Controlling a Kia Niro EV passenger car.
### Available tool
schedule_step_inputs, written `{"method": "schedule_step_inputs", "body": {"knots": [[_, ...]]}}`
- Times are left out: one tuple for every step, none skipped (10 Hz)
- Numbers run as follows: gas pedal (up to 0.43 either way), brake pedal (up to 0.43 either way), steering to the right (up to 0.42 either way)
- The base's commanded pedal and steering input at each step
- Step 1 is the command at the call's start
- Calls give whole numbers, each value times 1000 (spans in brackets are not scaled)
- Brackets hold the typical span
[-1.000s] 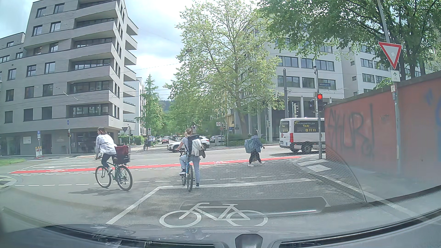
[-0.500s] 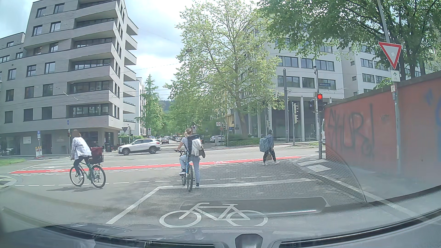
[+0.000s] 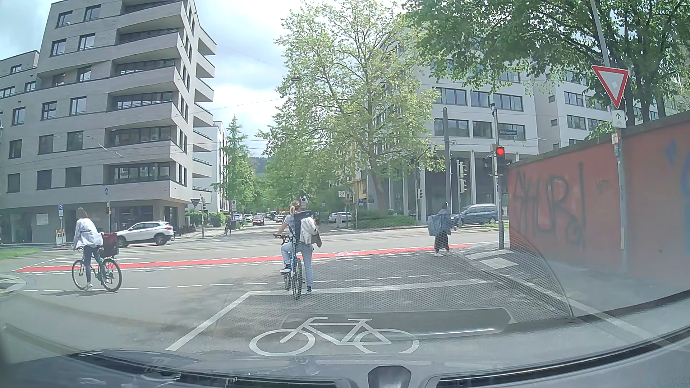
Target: Follow the waypoints while adhering to traffic rules and regulations
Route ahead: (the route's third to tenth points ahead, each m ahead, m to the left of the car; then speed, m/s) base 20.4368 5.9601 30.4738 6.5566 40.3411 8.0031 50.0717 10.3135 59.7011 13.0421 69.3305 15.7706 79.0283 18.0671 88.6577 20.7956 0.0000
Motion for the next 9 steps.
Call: {"method": "schedule_step_inputs", "body": {"knots": [[0,226,-8],[0,226,-8],[0,226,-8],[0,226,-8],[0,226,-8],[0,226,-8],[0,226,-8],[0,226,-8],[0,226,-8]]}}
